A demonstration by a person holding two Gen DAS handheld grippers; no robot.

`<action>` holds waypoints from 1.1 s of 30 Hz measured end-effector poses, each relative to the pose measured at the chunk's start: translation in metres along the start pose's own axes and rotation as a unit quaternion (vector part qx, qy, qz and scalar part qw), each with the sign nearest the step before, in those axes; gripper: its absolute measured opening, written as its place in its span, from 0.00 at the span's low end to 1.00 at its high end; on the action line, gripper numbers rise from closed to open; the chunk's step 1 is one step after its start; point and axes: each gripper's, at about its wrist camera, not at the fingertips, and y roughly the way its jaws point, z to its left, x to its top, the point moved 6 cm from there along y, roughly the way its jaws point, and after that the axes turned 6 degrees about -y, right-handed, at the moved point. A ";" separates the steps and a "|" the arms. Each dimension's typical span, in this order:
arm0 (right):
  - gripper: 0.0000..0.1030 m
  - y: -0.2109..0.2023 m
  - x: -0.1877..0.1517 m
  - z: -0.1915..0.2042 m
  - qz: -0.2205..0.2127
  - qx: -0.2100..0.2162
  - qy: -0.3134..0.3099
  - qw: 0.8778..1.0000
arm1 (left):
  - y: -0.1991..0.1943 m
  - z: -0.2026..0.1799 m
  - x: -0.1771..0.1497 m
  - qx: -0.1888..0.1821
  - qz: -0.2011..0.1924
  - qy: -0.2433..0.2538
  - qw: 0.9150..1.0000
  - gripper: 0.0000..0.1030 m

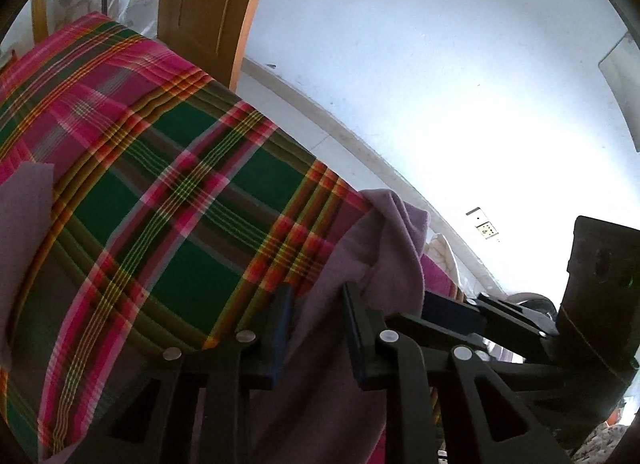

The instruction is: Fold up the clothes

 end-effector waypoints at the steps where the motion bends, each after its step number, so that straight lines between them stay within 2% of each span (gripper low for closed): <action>1: 0.31 0.002 0.001 -0.001 0.001 -0.004 0.002 1.000 | -0.001 0.002 0.000 -0.003 0.000 -0.001 1.000 0.23; 3: 0.28 0.004 0.001 -0.003 0.000 -0.008 0.008 1.000 | 0.000 0.002 0.001 -0.007 0.003 -0.004 1.000 0.20; 4: 0.16 0.004 0.002 -0.005 -0.002 -0.016 0.009 1.000 | 0.000 0.003 0.002 -0.008 0.003 -0.004 1.000 0.20; 7: 0.04 0.001 0.004 -0.013 -0.009 -0.023 0.017 1.000 | 0.001 0.003 0.005 -0.014 0.003 -0.011 1.000 0.10; 10: 0.03 -0.003 0.002 -0.018 -0.014 -0.011 0.030 0.999 | -0.004 0.010 0.006 -0.020 -0.009 -0.033 0.999 0.05; 16: 0.02 -0.031 0.000 -0.019 -0.063 0.006 0.041 0.997 | -0.028 0.014 0.015 -0.031 -0.055 -0.059 0.996 0.04; 22: 0.02 -0.055 -0.007 -0.023 -0.092 0.019 0.051 0.994 | -0.049 0.018 0.028 -0.038 -0.095 -0.080 0.992 0.04; 25: 0.02 -0.062 -0.017 -0.029 -0.097 0.021 0.060 0.993 | -0.058 0.037 0.028 -0.039 -0.097 -0.096 0.990 0.04; 28: 0.02 -0.060 -0.028 -0.039 -0.085 0.017 0.078 0.993 | -0.031 0.025 0.033 -0.037 -0.080 -0.110 0.990 0.04; 33: 0.02 -0.047 -0.043 -0.053 -0.055 0.026 0.114 0.992 | -0.019 0.032 0.031 -0.035 -0.061 -0.122 0.990 0.04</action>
